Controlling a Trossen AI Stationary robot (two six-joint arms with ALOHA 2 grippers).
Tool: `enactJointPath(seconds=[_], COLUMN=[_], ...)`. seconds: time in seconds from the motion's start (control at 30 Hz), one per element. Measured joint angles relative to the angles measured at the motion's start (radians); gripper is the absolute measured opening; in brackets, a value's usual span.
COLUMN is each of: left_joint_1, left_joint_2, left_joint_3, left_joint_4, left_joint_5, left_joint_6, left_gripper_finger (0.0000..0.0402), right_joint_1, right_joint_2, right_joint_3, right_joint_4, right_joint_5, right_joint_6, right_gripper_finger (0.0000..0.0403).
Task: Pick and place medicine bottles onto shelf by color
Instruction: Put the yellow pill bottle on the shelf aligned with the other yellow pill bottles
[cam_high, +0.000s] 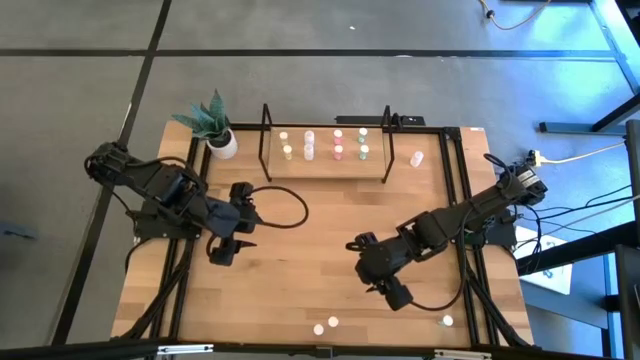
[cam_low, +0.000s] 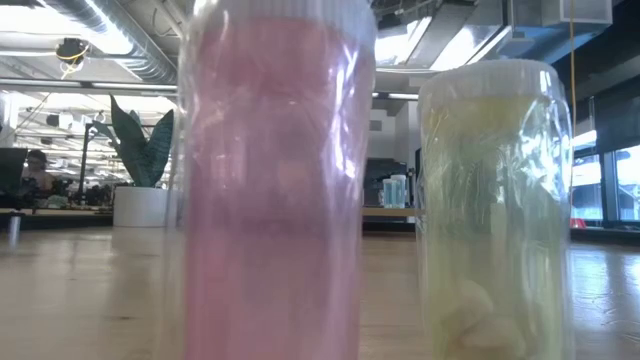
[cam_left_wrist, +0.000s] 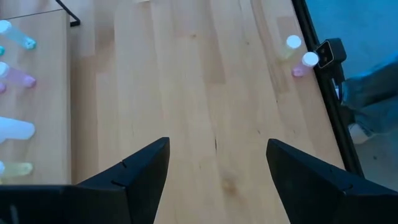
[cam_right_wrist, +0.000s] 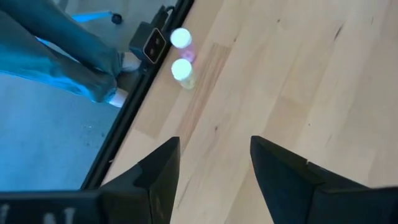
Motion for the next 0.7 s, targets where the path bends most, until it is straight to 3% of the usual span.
enactJointPath(seconds=[0.23,0.7], left_joint_1=[-0.001,-0.001], left_joint_2=[0.000,0.000], left_joint_3=[0.000,0.000], left_joint_4=[0.003,0.003], left_joint_5=[-0.001,-0.001], left_joint_6=[0.000,0.000], left_gripper_finger=[0.0262,0.0262], right_joint_1=[0.002,0.002], right_joint_2=[0.000,0.001], right_joint_3=[0.000,0.000], right_joint_4=[0.048,0.083], right_joint_5=[-0.002,-0.002], right_joint_6=[0.075,0.077], right_gripper_finger=[0.0197,0.0197])
